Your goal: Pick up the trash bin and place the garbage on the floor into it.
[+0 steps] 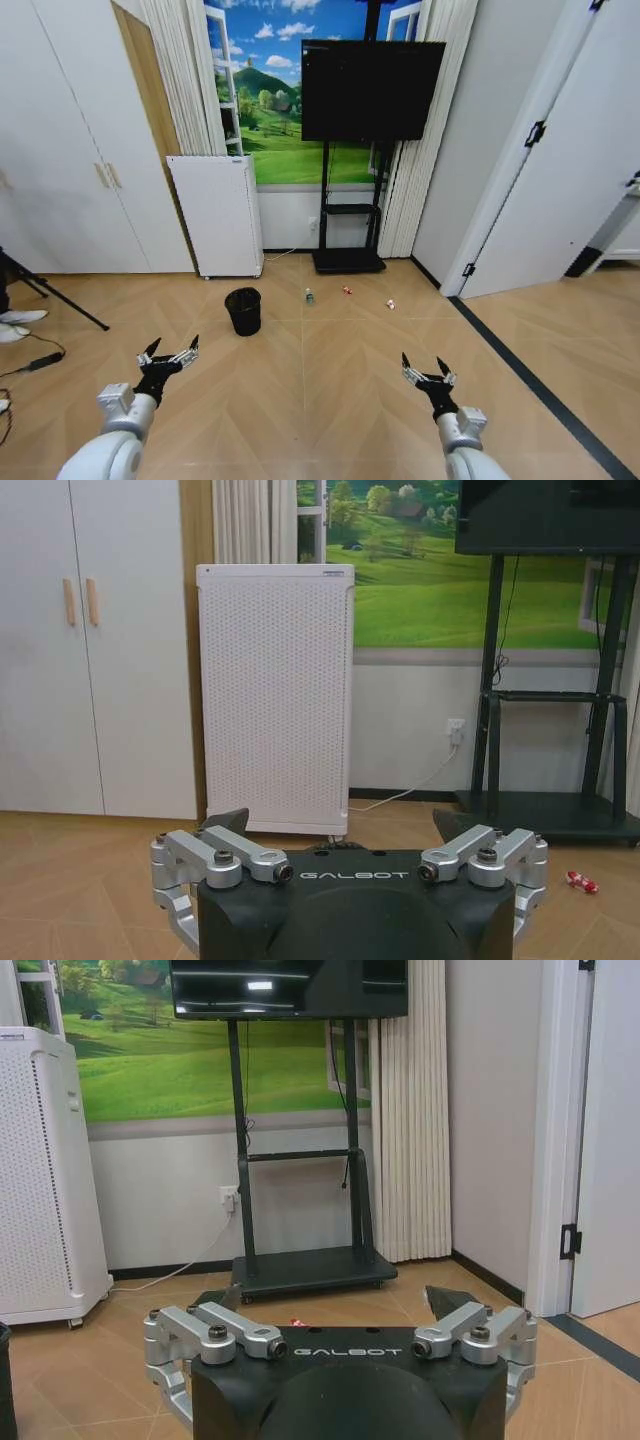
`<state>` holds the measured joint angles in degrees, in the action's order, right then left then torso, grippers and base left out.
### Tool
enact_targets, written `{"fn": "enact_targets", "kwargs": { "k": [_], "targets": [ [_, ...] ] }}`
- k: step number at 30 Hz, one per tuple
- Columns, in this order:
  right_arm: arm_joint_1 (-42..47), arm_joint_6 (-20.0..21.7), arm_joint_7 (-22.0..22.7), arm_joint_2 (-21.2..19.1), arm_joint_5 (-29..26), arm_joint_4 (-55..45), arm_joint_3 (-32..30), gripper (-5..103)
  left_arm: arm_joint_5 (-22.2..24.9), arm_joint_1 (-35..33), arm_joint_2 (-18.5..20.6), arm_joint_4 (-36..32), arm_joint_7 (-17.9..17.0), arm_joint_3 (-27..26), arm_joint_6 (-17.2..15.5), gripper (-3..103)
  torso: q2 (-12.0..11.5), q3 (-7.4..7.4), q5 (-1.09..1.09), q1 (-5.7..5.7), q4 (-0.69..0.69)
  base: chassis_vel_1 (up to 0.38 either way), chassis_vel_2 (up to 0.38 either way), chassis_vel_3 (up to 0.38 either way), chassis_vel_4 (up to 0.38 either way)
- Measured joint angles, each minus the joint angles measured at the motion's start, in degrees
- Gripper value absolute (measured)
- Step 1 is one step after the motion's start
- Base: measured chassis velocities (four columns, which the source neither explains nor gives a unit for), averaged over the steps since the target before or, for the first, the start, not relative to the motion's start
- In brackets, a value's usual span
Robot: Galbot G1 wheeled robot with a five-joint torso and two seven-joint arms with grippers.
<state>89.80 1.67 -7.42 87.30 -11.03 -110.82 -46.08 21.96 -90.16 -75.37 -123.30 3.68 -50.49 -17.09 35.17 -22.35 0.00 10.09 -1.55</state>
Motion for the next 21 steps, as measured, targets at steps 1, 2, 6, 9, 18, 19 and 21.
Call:
{"fn": "enact_targets", "kwargs": {
  "k": [1, 2, 6, 9, 18, 19, 21],
  "targets": [
    [0.05, 0.02, 0.00, -0.01, -0.08, -0.05, -0.03, 100, 0.05, -0.03, -0.01, -0.07, 0.12, -0.01, 0.04, 100, 0.00, 0.00, 0.00, 0.00, 0.00, 0.000, 0.000, 0.000, 0.000],
    [0.11, 0.09, -0.10, -0.05, -0.41, -0.09, -0.09, 100, 0.12, -0.08, -0.01, -0.15, 0.49, -0.08, 0.18, 100, 0.00, 0.00, 0.00, 0.00, 0.00, 0.000, 0.000, 0.000, 0.000],
    [0.21, 0.12, -2.61, -0.30, -2.23, -0.13, -0.21, 100, 0.66, -0.18, 0.09, -0.20, 2.02, -0.41, 0.84, 100, 0.00, 0.00, 0.00, 0.00, 0.00, 0.000, 0.000, 0.000, 0.000],
    [0.26, 0.12, -5.25, -0.72, -3.60, -0.07, -0.26, 100, 1.88, -0.12, 0.31, -0.20, 2.72, -0.56, 0.98, 100, 0.00, 0.00, 0.00, 0.00, 0.00, 0.000, 0.000, 0.000, 0.000],
    [-0.34, -3.08, -8.30, -0.81, -2.24, 0.31, -0.52, 100, 3.88, 0.46, 1.23, -0.15, 3.73, -0.61, 1.51, 100, 0.00, 0.00, 0.00, 0.00, 0.00, 0.000, 0.000, 0.000, 0.000],
    [-0.48, -3.91, -8.40, -0.78, -1.74, 0.45, -0.57, 100, 3.90, 0.51, 1.36, -0.14, 3.84, -0.60, 1.66, 100, 0.00, 0.00, 0.00, 0.00, 0.01, 0.000, 0.000, 0.000, 0.000],
    [-0.50, -4.25, -8.42, -0.75, -1.48, 0.50, -0.58, 100, 3.90, 0.58, 1.52, -0.10, 4.06, -0.61, 1.83, 100, 0.00, 0.00, 0.00, 0.00, 0.00, 0.000, 0.000, 0.000, 0.000]
  ]
}}
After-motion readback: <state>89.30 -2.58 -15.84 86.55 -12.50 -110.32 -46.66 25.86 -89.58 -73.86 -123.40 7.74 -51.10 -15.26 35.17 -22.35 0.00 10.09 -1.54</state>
